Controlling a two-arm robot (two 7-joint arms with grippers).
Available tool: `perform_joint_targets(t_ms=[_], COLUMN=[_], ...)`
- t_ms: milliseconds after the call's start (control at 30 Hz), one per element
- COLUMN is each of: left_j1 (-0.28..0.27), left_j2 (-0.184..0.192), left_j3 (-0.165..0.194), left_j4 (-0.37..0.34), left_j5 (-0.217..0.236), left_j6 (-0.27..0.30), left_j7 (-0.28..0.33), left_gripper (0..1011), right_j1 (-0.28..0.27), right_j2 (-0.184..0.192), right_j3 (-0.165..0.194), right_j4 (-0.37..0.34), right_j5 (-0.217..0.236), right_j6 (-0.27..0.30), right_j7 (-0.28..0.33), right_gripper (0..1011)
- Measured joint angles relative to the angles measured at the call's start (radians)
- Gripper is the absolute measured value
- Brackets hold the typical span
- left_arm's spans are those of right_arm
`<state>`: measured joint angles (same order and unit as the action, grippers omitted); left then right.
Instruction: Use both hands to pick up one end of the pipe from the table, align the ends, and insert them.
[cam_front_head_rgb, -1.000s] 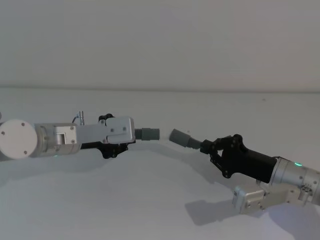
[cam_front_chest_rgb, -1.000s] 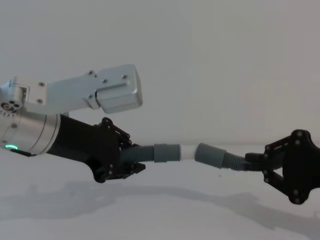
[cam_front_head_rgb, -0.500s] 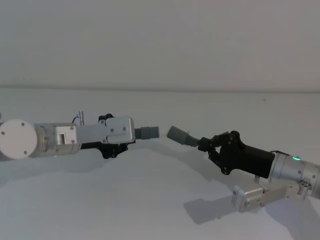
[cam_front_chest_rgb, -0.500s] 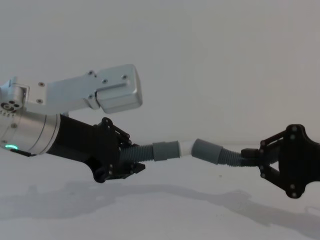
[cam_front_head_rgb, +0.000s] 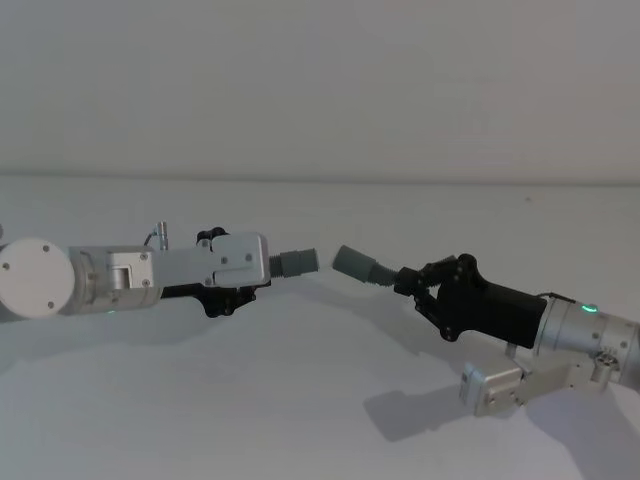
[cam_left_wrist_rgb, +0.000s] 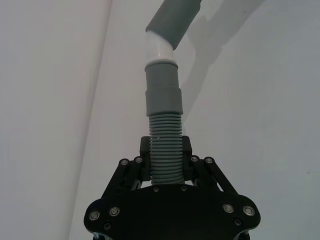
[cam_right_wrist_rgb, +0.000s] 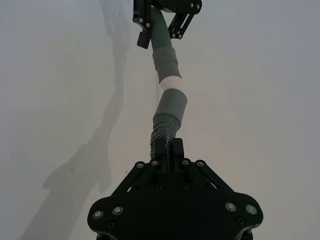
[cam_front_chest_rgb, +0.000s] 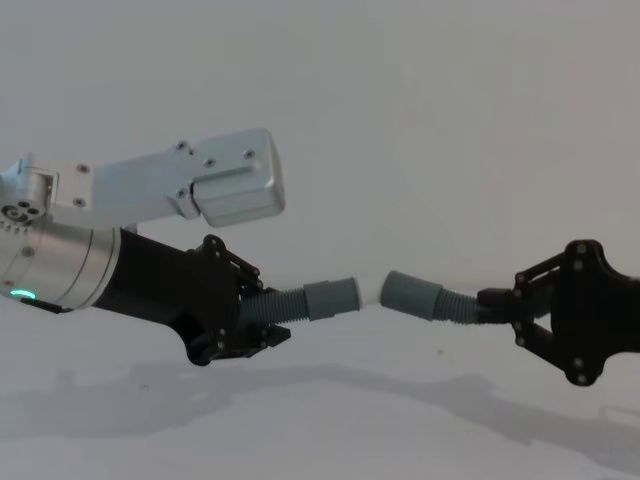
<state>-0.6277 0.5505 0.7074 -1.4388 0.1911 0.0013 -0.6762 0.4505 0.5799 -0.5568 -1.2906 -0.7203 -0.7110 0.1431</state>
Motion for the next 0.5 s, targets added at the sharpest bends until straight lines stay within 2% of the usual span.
perform_joint_targets(t_ms=[500], left_j1=[0.000], left_j2=[0.000], left_j3=[0.000], left_j4=[0.000], left_j5=[0.000], left_j6=[0.000], left_j7=[0.000], left_gripper=[315], right_j1=[0.007], right_j2=[-0.002], right_j3=[-0.004], right_j4=[0.004], right_j5=[-0.004], right_j6=[0.005], right_j7=[-0.003], right_gripper=[64])
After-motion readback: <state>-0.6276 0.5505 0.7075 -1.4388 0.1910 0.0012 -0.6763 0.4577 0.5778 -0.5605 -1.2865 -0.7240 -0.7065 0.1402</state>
